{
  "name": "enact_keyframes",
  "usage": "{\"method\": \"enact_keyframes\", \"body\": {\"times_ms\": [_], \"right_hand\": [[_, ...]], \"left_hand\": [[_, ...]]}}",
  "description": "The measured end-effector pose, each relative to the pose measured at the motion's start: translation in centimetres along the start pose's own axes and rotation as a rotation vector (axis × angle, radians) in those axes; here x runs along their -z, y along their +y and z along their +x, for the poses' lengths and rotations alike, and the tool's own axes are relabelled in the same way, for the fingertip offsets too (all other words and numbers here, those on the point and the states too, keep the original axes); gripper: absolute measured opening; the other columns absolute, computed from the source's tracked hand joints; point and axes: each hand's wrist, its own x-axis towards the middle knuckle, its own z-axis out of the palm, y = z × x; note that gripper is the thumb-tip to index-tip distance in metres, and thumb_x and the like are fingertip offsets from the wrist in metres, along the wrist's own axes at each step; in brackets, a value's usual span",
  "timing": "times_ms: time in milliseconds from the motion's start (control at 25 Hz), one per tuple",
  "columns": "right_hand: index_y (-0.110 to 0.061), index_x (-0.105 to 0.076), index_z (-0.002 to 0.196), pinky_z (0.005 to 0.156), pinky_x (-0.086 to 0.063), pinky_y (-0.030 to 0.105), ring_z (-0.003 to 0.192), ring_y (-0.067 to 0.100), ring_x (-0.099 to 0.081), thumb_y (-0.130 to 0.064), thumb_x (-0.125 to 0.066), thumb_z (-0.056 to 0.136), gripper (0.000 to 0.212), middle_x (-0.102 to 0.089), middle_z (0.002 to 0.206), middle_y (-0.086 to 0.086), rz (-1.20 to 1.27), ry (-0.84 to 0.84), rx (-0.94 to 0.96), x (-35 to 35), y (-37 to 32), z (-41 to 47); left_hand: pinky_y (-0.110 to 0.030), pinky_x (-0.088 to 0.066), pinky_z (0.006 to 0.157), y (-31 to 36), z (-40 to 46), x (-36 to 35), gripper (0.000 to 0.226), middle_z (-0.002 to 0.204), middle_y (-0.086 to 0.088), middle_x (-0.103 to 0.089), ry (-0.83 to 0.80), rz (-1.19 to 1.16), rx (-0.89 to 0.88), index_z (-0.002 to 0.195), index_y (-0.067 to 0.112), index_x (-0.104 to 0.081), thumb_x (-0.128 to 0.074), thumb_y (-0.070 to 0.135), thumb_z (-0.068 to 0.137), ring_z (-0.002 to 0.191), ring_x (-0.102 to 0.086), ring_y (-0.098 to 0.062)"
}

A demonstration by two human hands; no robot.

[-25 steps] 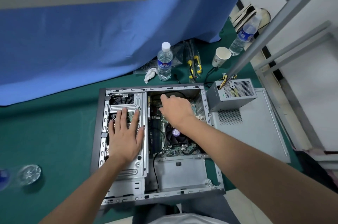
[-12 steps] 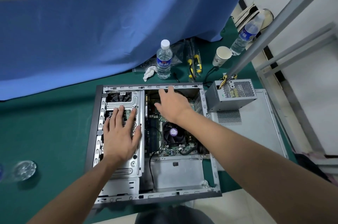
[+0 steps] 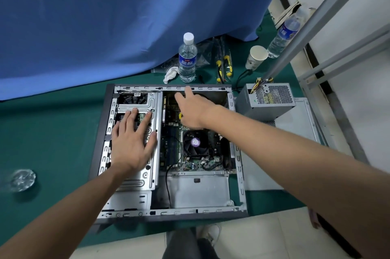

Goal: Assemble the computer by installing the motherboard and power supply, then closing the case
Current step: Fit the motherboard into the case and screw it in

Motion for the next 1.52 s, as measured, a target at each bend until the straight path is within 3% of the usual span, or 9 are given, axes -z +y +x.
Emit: {"method": "enact_keyframes", "body": {"times_ms": [320, 560, 800, 880, 1040, 1120, 1240, 1360, 1520], "right_hand": [[-0.017, -0.044, 0.140, 0.071, -0.039, 0.038, 0.110, 0.035, -0.057, -0.025, -0.043, 0.106, 0.035, -0.050, 0.129, 0.014, -0.280, 0.119, 0.010, -0.4, 0.0, 0.6], [-0.014, -0.049, 0.126, 0.059, -0.038, 0.037, 0.078, 0.029, -0.055, 0.003, -0.049, 0.089, 0.040, -0.040, 0.123, 0.013, -0.043, 0.109, 0.094, 0.7, 0.0, 0.7], [-0.007, -0.049, 0.130, 0.068, -0.038, 0.036, 0.106, 0.034, -0.062, -0.040, -0.039, 0.105, 0.043, -0.056, 0.130, 0.014, -0.214, 0.203, -0.121, -0.8, -1.2, 1.3], [-0.010, -0.028, 0.147, 0.072, -0.039, 0.038, 0.106, 0.041, -0.058, -0.026, -0.046, 0.103, 0.051, -0.031, 0.147, 0.020, -0.068, 0.090, -0.091, -0.4, -0.7, 1.5], [-0.014, -0.047, 0.128, 0.061, -0.035, 0.041, 0.082, 0.036, -0.055, 0.002, -0.050, 0.090, 0.041, -0.042, 0.119, 0.015, -0.191, 0.162, 0.123, 0.0, -0.5, 1.0], [-0.011, -0.052, 0.119, 0.060, -0.035, 0.039, 0.089, 0.034, -0.062, -0.017, -0.049, 0.101, 0.019, -0.055, 0.111, 0.012, -0.293, 0.243, 0.078, -0.6, -1.1, 0.7], [-0.009, -0.042, 0.136, 0.067, -0.044, 0.038, 0.105, 0.034, -0.062, -0.046, -0.039, 0.104, 0.049, -0.054, 0.132, 0.017, -0.196, 0.138, -0.124, -0.8, -1.2, 1.2], [-0.020, -0.022, 0.152, 0.079, -0.046, 0.042, 0.112, 0.040, -0.054, -0.023, -0.052, 0.099, 0.061, -0.019, 0.151, 0.019, -0.019, 0.010, -0.044, 0.3, -0.7, 1.6], [-0.013, -0.053, 0.123, 0.067, -0.039, 0.038, 0.100, 0.035, -0.059, -0.010, -0.050, 0.098, 0.025, -0.048, 0.121, 0.013, -0.194, 0.173, 0.093, -0.4, -1.2, 1.6]], "left_hand": [[-0.046, -0.015, 0.117, 0.1, -0.2, -0.1, 0.061, 0.161, -0.009, -0.023, 0.029, 0.001, 0.009, 0.153, 0.037, -0.029, -0.026, 0.058, 0.095, 0.149, -0.017, -0.026], [-0.046, -0.016, 0.117, 0.0, -0.1, -0.3, 0.061, 0.161, -0.009, -0.024, 0.037, -0.006, -0.001, 0.153, 0.037, -0.029, -0.026, 0.059, 0.096, 0.148, -0.017, -0.026], [-0.046, -0.017, 0.116, -0.1, -0.1, -0.4, 0.061, 0.161, -0.009, -0.024, 0.035, 0.006, 0.004, 0.153, 0.038, -0.028, -0.026, 0.059, 0.096, 0.148, -0.018, -0.026], [-0.046, -0.017, 0.116, -0.1, -0.2, -0.3, 0.061, 0.161, -0.009, -0.024, 0.036, 0.004, 0.003, 0.152, 0.037, -0.029, -0.026, 0.058, 0.095, 0.148, -0.018, -0.026], [-0.046, -0.016, 0.116, -0.1, -0.1, -0.3, 0.061, 0.161, -0.009, -0.023, 0.034, -0.003, 0.004, 0.152, 0.037, -0.030, -0.027, 0.058, 0.095, 0.148, -0.017, -0.026], [-0.045, -0.016, 0.116, -0.1, -0.1, -0.3, 0.061, 0.161, -0.009, -0.024, 0.033, -0.003, 0.004, 0.152, 0.037, -0.029, -0.027, 0.058, 0.095, 0.148, -0.017, -0.026], [-0.044, -0.014, 0.116, 0.0, -0.1, -0.4, 0.061, 0.161, -0.008, -0.023, 0.030, 0.002, 0.001, 0.153, 0.037, -0.028, -0.027, 0.058, 0.096, 0.148, -0.016, -0.026], [-0.044, -0.013, 0.116, -0.1, -0.2, -0.3, 0.061, 0.161, -0.008, -0.023, 0.031, 0.008, 0.006, 0.153, 0.037, -0.027, -0.027, 0.057, 0.095, 0.148, -0.016, -0.026], [-0.043, -0.013, 0.116, -0.1, -0.1, -0.3, 0.061, 0.161, -0.009, -0.024, 0.028, 0.005, 0.006, 0.153, 0.037, -0.029, -0.028, 0.057, 0.095, 0.148, -0.017, -0.026]]}}
